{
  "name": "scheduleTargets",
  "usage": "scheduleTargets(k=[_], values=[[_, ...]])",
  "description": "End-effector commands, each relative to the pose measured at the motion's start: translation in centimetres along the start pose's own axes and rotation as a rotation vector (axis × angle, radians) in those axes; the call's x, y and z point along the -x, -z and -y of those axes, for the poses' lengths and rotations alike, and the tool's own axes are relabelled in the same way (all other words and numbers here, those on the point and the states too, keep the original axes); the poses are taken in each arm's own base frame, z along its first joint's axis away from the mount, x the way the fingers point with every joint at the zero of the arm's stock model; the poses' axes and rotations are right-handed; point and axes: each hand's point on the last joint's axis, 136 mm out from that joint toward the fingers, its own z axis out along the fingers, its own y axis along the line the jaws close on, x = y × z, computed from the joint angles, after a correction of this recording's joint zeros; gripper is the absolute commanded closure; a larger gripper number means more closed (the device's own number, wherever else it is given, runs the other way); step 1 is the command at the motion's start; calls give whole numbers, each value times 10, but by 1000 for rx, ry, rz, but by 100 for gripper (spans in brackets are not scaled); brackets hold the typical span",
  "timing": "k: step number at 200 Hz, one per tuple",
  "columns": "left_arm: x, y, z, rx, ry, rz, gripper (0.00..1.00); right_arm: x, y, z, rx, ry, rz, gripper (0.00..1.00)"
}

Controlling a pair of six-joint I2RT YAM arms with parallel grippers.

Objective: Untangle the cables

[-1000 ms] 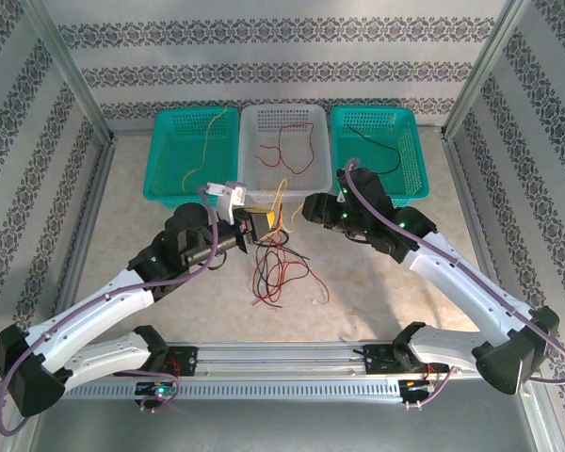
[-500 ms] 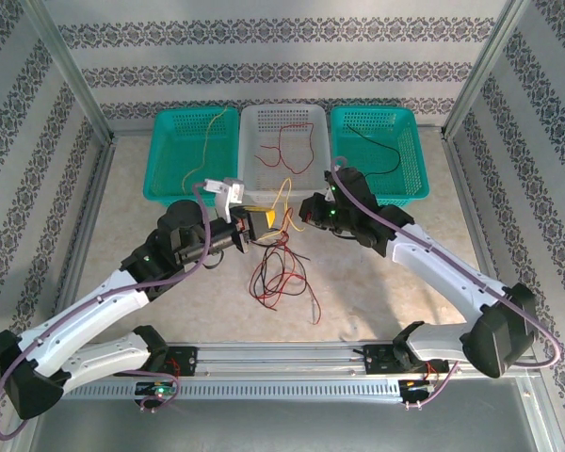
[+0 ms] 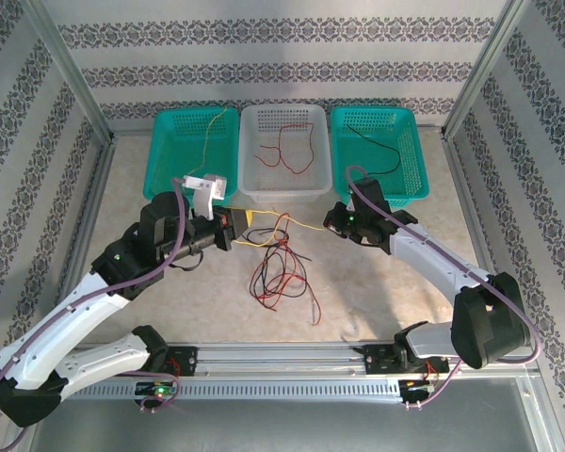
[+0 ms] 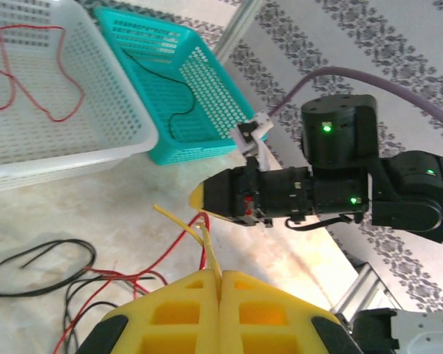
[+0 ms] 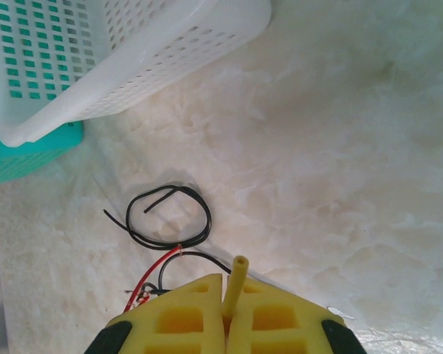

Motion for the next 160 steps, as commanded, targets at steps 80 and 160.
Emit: scheduleTargets(k=[80,160], values=[[34,16,3,-222,171,31,100,16,65,-23,-74,171,128,51],[50,12,17,-335,184,27,100,-33,105,-168,392,433,156,23]])
